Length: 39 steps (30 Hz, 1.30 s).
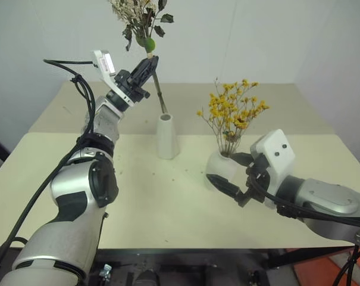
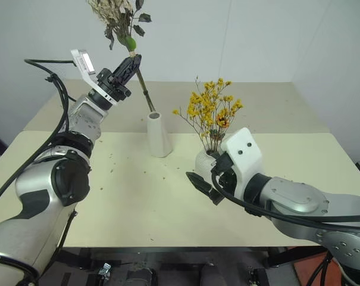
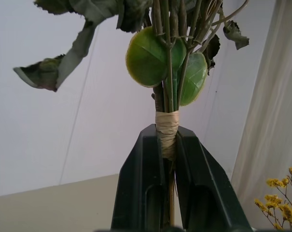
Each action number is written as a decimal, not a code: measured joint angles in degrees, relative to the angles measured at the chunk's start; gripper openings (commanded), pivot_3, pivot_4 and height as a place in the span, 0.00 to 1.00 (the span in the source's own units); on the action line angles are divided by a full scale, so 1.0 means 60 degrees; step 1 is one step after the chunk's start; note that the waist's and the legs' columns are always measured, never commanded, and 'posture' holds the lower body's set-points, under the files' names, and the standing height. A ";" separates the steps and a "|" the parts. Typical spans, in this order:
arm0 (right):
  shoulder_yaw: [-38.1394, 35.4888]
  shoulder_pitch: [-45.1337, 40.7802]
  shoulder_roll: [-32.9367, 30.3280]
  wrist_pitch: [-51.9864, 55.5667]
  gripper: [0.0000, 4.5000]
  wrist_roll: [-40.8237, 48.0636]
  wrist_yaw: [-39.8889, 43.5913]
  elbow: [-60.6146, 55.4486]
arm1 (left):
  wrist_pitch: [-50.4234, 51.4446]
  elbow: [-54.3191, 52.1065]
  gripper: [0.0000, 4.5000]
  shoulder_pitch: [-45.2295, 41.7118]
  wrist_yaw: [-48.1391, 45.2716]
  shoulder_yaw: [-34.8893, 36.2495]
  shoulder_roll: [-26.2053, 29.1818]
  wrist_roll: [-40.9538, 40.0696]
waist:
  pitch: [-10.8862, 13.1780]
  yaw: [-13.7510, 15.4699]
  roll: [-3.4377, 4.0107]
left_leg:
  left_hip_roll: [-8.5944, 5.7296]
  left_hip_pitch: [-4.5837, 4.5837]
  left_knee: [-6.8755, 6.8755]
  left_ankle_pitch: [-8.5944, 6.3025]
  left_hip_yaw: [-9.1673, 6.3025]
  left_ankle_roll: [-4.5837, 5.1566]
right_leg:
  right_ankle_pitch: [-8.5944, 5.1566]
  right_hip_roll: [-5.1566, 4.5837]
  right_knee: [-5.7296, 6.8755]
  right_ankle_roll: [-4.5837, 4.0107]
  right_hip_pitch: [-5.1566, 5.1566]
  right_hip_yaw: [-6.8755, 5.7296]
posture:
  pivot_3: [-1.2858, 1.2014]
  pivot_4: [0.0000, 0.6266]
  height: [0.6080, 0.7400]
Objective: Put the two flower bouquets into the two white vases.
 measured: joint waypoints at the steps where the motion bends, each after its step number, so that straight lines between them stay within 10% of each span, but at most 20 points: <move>1: 0.0011 0.0000 0.0000 -0.0018 1.00 -0.0053 -0.0015 -0.0053 | -0.0014 0.0015 0.02 0.0019 0.0033 0.0000 -0.0034 0.0040 | 0.0000 -0.0002 0.0000 | 0.0000 0.0000 0.0000 0.0000 -0.0001 0.0000 | 0.0000 0.0000 0.0000 0.0000 0.0000 0.0000 | 0.52 0.24 1.00; 39: 0.0375 0.0966 0.0434 -0.0459 1.00 -0.2665 0.1293 -0.0601 | -0.0729 0.0136 0.02 0.0929 0.0548 -0.0061 -0.0373 0.1076 | 0.0000 -0.0052 0.0000 | -0.0001 0.0003 0.0000 0.0000 -0.0001 0.0000 | 0.0002 0.0000 0.0004 -0.0002 0.0003 0.0000 | 0.52 0.24 1.00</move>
